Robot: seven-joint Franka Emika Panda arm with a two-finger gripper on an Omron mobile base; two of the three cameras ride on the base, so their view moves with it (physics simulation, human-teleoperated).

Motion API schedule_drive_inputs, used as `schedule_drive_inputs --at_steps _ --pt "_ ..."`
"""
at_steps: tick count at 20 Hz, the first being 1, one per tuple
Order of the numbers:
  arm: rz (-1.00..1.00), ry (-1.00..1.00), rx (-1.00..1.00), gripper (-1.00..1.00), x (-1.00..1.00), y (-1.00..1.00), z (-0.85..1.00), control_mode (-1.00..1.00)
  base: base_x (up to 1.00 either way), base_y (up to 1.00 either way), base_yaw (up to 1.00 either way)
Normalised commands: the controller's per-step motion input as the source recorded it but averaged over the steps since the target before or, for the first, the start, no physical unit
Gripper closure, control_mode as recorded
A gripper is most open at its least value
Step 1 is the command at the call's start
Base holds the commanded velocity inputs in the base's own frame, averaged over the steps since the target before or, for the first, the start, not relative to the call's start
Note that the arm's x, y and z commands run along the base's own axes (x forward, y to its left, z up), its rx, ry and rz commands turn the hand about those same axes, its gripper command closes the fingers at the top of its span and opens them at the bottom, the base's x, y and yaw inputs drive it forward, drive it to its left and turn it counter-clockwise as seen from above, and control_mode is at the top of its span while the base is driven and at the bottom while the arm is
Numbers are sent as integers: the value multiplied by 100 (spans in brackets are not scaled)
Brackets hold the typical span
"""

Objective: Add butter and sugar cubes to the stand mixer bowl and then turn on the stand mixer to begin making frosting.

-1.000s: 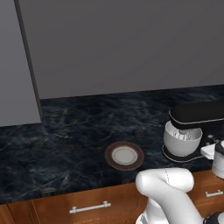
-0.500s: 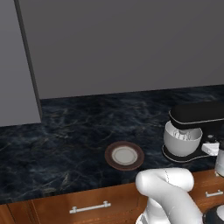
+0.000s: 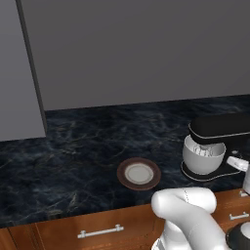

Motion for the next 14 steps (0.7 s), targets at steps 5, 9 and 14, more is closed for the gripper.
schedule_drive_inputs --at_steps 5,9,14 --pt "-1 0 27 100 0 0 12 -100 0 0 0" --pt "-1 0 25 100 0 0 10 -100 0 0 0" --pt "-1 0 22 100 0 0 3 -100 0 0 0"
